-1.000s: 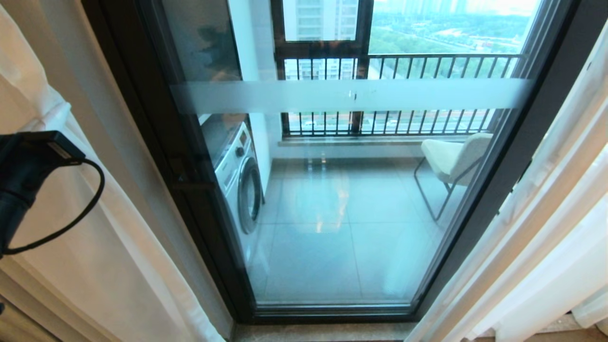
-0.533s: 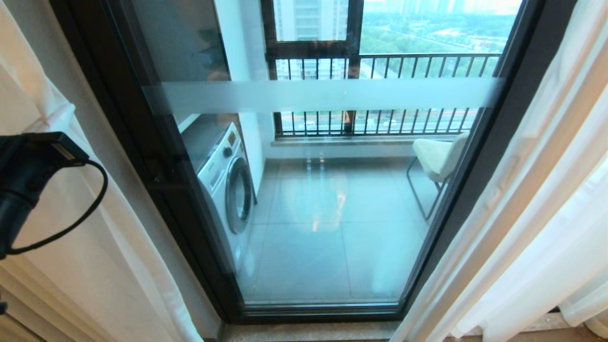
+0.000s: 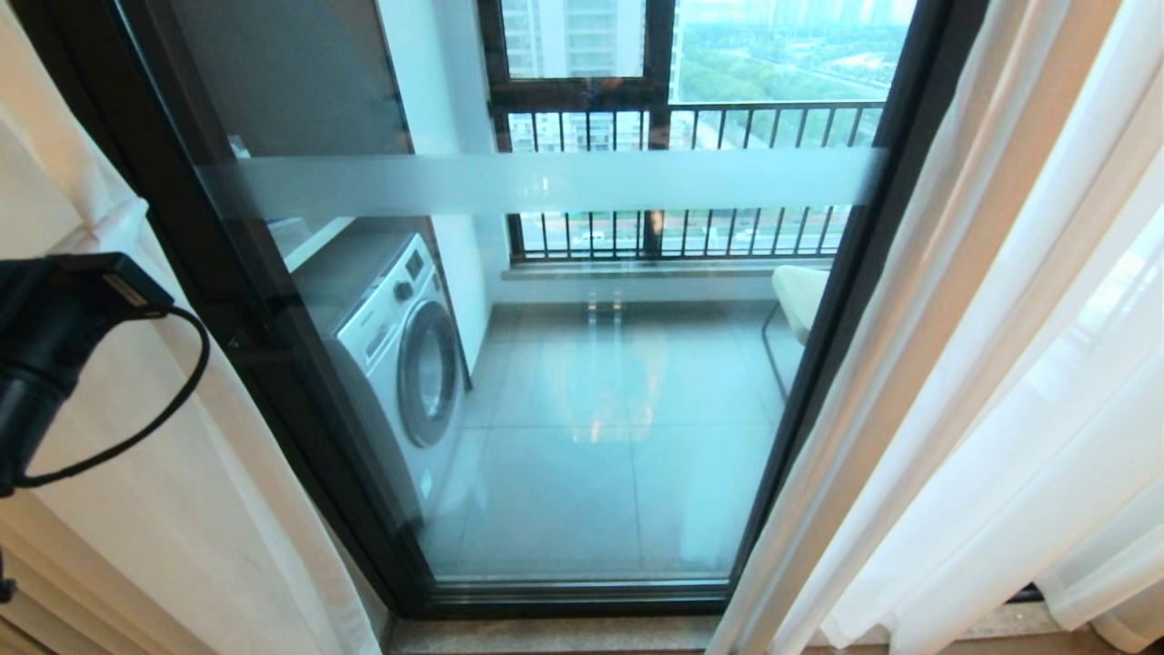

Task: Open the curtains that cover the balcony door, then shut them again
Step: Close the inner curtains on both sides

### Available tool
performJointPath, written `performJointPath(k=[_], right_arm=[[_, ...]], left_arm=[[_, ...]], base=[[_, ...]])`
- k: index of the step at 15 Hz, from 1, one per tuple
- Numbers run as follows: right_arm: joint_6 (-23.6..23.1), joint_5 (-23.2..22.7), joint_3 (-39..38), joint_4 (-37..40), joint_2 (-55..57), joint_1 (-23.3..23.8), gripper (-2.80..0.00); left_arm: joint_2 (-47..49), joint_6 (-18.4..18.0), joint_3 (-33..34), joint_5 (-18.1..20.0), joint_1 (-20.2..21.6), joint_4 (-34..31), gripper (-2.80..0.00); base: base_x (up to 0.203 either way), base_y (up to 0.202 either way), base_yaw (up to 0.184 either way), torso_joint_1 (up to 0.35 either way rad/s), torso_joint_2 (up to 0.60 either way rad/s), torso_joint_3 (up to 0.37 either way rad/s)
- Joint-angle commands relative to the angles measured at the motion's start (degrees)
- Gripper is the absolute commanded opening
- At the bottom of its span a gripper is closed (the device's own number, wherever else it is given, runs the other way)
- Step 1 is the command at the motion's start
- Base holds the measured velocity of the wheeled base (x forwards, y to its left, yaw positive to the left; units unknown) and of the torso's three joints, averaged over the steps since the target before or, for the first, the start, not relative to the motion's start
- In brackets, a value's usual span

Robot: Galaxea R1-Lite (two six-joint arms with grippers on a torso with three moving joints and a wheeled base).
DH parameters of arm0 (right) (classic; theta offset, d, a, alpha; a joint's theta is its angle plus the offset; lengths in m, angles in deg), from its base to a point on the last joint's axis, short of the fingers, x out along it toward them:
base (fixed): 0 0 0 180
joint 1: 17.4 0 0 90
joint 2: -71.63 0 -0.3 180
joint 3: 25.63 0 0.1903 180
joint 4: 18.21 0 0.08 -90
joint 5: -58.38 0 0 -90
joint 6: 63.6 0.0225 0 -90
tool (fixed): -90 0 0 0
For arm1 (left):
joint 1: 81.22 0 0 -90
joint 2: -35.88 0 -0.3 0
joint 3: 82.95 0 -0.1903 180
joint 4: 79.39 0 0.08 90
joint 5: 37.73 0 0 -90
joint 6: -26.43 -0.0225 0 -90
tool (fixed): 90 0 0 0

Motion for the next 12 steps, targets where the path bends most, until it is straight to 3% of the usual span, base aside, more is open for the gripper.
performJointPath(k=[1, 12], right_arm=[[-0.07, -0.02, 0.00, 0.00, 0.07, -0.01, -2.80], [-0.07, -0.08, 0.00, 0.00, 0.07, -0.01, -2.80]], left_arm=[[0.11, 0.03, -0.01, 0.00, -0.17, 0.49, -2.80], [4.45, -0.21, -7.70, 1.74, -3.10, 0.49, -2.80]], base=[[0.000, -0.185, 0.003, 0.005, 0.00, 0.002], [0.000, -0.190, 0.003, 0.003, 0.00, 0.002]])
